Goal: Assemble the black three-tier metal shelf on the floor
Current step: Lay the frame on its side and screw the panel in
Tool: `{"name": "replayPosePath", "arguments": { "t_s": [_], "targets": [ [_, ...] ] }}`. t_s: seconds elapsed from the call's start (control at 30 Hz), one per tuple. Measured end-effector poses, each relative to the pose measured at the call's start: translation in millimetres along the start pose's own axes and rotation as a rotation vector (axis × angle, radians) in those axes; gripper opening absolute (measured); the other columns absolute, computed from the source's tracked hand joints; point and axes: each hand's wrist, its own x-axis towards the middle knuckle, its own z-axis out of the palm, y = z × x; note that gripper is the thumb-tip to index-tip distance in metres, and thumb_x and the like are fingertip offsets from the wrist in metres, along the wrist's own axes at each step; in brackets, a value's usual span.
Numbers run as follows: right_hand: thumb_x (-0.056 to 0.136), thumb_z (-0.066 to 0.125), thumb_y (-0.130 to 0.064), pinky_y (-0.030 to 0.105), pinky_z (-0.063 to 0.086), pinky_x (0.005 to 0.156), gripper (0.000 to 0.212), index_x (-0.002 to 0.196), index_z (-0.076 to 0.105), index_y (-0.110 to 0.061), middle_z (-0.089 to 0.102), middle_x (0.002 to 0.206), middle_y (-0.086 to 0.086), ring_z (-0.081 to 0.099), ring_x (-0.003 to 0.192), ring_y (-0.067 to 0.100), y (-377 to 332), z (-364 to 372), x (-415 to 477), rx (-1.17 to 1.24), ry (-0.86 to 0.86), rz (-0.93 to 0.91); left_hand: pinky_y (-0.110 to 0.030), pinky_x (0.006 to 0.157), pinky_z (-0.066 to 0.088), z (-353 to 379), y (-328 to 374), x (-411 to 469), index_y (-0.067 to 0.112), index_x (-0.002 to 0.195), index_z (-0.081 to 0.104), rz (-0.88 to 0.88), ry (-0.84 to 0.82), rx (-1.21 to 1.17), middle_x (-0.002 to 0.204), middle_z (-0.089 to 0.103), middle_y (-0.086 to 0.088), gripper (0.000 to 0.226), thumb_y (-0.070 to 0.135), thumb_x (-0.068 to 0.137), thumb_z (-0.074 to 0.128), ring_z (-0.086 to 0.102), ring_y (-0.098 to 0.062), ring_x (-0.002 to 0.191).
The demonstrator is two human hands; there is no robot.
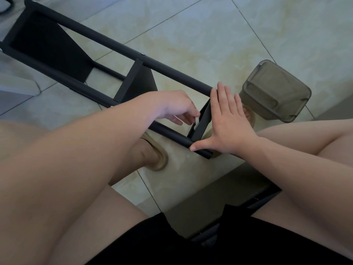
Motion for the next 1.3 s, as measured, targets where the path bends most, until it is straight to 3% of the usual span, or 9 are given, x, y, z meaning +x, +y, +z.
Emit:
{"name": "replayPosePath", "arguments": {
  "t_s": [0.13,0.57,1.1,1.3],
  "targets": [
    [0.048,0.045,-0.103,0.047,-0.015,0.123,0.162,0.157,-0.019,-0.002,-0.029,0.164,0.017,-0.027,0.152,0.032,-1,0,0,0.009,0.005,-0.001,-0.031,0.077,0.056,4,-4,2,0.012,0.096,0.069,-0.043,0.000,-0.094,0.082,0.078,-0.004,0.007,0.017,0.097,0.064,0.076,-0.015,0.081],
    [0.048,0.045,-0.104,0.047,-0.015,0.123,0.162,0.157,-0.019,-0.002,-0.029,0.164,0.018,-0.027,0.152,0.033,-1,-2,0,-0.004,0.003,0.002,-0.028,0.072,0.051,9,-5,11,0.023,0.086,0.075,0.005,0.118,-0.008,0.071,0.075,0.008,0.010,0.025,0.093,0.069,0.071,-0.005,0.067],
    [0.048,0.036,-0.105,0.048,-0.014,0.122,0.160,0.157,-0.017,0.000,-0.027,0.164,0.019,-0.025,0.153,0.034,-2,0,-1,-0.022,0.007,0.001,-0.025,0.067,0.048,10,-5,12,0.023,0.088,0.075,0.034,0.175,-0.022,0.074,0.076,0.009,0.011,0.025,0.094,0.066,0.070,-0.002,0.068],
    [0.049,0.041,-0.104,0.046,-0.016,0.121,0.160,0.157,-0.018,-0.001,-0.029,0.164,0.018,-0.027,0.152,0.033,-2,-1,-1,-0.012,0.000,0.002,-0.028,0.072,0.049,7,-3,7,0.022,0.090,0.075,0.015,0.088,0.024,0.079,0.077,0.007,0.008,0.028,0.093,0.069,0.071,-0.003,0.070]
  ]
}}
